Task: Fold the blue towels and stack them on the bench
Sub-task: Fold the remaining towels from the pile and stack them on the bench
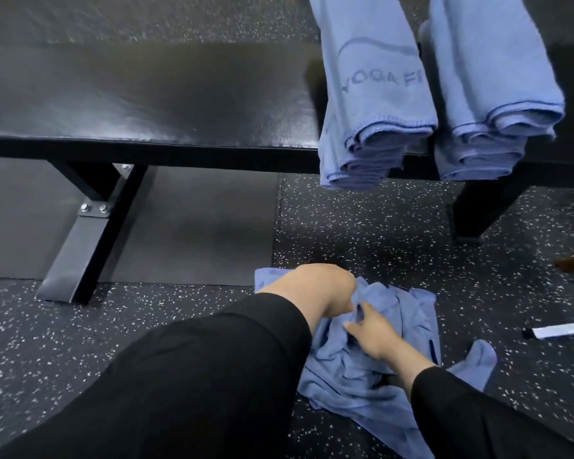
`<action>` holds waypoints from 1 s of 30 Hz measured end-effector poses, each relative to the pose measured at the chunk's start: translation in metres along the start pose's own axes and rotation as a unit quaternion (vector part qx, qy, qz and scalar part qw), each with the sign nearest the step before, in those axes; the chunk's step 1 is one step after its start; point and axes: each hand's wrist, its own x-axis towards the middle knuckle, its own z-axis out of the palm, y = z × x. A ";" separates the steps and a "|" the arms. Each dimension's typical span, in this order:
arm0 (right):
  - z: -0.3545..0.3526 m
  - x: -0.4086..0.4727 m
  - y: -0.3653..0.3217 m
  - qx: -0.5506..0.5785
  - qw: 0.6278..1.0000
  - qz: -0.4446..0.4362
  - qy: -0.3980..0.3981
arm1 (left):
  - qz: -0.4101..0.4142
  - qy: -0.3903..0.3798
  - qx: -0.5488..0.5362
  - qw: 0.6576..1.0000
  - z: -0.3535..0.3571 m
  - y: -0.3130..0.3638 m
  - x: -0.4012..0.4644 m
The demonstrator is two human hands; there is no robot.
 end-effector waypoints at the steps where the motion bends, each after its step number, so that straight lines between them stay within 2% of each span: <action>1: 0.004 0.000 0.000 0.004 1.000 0.000 -0.004 | 0.002 0.002 -0.004 1.000 -0.001 0.000 0.000; 5: 0.015 -0.011 -0.004 -0.003 1.000 0.015 0.002 | -0.005 0.013 -0.017 1.000 0.003 -0.004 0.002; 9: 0.009 -0.025 -0.011 0.068 0.989 0.038 0.126 | -0.013 0.012 -0.027 0.999 -0.002 -0.006 -0.004; 11: -0.005 -0.036 -0.025 0.162 0.965 0.012 0.204 | -0.018 0.022 -0.034 0.999 -0.006 -0.007 -0.012; 14: -0.037 -0.064 -0.053 0.275 0.933 -0.041 0.228 | -0.022 0.030 -0.031 0.999 -0.013 -0.005 -0.030; 17: -0.066 -0.098 -0.070 0.315 0.906 -0.117 0.256 | -0.023 0.034 -0.071 0.997 -0.019 0.001 -0.053; 19: -0.084 -0.122 -0.080 0.320 0.895 -0.143 0.276 | -0.030 0.067 -0.137 0.988 -0.024 0.005 -0.070; 22: -0.106 -0.160 -0.098 0.313 0.888 -0.187 0.281 | -0.039 0.139 -0.339 0.929 -0.032 0.016 -0.099; 26: -0.135 -0.221 -0.120 0.295 0.874 -0.264 0.282 | -0.036 0.178 -0.589 0.787 -0.041 0.043 -0.140; 30: -0.167 -0.297 -0.142 0.250 0.862 -0.362 0.252 | 0.027 0.290 -0.679 0.674 -0.056 0.065 -0.181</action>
